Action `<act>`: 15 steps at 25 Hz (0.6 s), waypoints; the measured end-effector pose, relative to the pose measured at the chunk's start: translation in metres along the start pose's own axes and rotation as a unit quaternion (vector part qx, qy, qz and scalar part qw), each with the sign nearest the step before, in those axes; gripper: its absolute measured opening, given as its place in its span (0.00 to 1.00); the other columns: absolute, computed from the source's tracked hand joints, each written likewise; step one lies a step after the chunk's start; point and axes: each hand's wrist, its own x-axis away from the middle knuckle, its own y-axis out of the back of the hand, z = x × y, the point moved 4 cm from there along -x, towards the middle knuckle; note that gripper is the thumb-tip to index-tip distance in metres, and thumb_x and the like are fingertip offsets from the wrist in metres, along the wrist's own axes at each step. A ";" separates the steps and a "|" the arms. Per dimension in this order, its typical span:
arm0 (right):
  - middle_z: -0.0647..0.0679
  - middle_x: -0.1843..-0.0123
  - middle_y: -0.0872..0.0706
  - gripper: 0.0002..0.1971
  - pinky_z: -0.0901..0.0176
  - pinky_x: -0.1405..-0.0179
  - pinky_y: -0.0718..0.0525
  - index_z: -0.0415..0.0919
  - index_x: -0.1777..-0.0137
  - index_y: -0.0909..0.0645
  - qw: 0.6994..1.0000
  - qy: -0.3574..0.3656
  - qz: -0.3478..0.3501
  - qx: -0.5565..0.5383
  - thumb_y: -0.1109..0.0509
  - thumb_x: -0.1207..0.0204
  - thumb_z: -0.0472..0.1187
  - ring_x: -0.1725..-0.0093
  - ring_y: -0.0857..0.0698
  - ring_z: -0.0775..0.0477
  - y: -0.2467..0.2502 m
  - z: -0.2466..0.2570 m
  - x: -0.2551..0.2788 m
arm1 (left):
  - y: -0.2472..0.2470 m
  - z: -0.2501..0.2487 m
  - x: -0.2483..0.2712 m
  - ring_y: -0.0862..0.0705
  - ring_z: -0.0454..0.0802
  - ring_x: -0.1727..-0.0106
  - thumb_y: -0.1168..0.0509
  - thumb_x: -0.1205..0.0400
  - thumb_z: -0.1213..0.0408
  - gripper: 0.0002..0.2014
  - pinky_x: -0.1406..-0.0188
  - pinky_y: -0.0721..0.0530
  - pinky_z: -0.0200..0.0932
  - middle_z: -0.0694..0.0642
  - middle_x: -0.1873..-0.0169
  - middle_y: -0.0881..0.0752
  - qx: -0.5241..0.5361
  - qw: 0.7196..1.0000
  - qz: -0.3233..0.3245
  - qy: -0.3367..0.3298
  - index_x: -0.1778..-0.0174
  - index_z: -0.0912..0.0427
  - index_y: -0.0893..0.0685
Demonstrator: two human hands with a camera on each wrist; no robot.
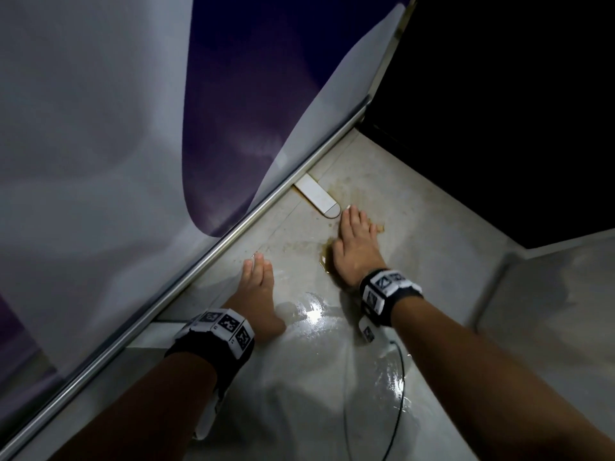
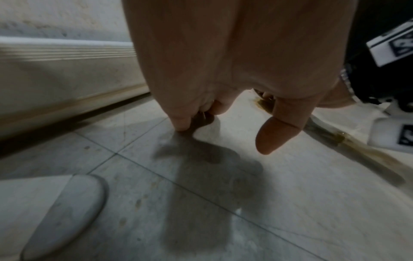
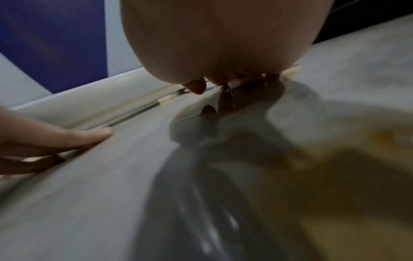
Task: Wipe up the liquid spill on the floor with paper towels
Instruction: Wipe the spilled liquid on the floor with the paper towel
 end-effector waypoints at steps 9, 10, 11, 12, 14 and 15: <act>0.44 0.11 0.65 0.37 0.41 0.14 0.63 0.39 0.12 0.61 0.990 0.133 0.049 0.024 0.50 0.17 0.50 0.13 0.67 0.43 -0.048 0.025 0.082 | -0.004 0.001 -0.001 0.70 0.58 0.16 0.32 0.25 0.54 0.55 0.15 0.58 0.52 0.59 0.16 0.70 -0.025 1.000 -0.011 0.010 0.15 0.62 0.66; 0.44 0.11 0.63 0.37 0.41 0.14 0.62 0.39 0.12 0.60 0.988 0.147 0.045 0.024 0.50 0.17 0.49 0.13 0.66 0.43 -0.052 0.022 0.091 | -0.002 0.001 0.001 0.70 0.57 0.15 0.32 0.25 0.53 0.54 0.14 0.57 0.52 0.58 0.16 0.70 -0.026 1.000 -0.011 0.010 0.15 0.62 0.66; 0.44 0.11 0.61 0.37 0.42 0.14 0.63 0.39 0.12 0.58 0.987 0.156 0.040 0.020 0.50 0.17 0.49 0.13 0.65 0.43 -0.055 0.019 0.100 | -0.002 0.000 0.002 0.69 0.56 0.15 0.33 0.25 0.54 0.54 0.14 0.57 0.52 0.58 0.16 0.70 -0.020 1.000 -0.007 0.010 0.15 0.61 0.65; 0.44 0.10 0.58 0.36 0.43 0.14 0.63 0.39 0.12 0.56 0.986 0.164 0.033 0.013 0.49 0.17 0.47 0.12 0.63 0.43 -0.058 0.017 0.109 | -0.001 -0.001 0.003 0.69 0.55 0.15 0.33 0.25 0.54 0.54 0.14 0.56 0.53 0.57 0.16 0.70 -0.012 1.000 -0.002 0.011 0.15 0.61 0.65; 0.43 0.11 0.49 0.35 0.42 0.14 0.60 0.38 0.12 0.48 0.984 0.177 0.001 0.010 0.45 0.20 0.42 0.12 0.55 0.40 -0.062 0.012 0.126 | 0.002 -0.003 0.005 0.70 0.54 0.15 0.32 0.25 0.55 0.54 0.14 0.55 0.53 0.56 0.16 0.70 -0.003 1.000 0.004 0.015 0.15 0.60 0.65; 0.41 0.12 0.44 0.36 0.39 0.15 0.56 0.37 0.13 0.44 0.982 0.184 -0.023 0.021 0.42 0.22 0.39 0.12 0.50 0.38 -0.063 0.011 0.131 | 0.003 -0.003 0.005 0.70 0.54 0.15 0.32 0.25 0.56 0.54 0.14 0.54 0.53 0.56 0.16 0.70 -0.007 1.000 0.004 0.018 0.15 0.60 0.66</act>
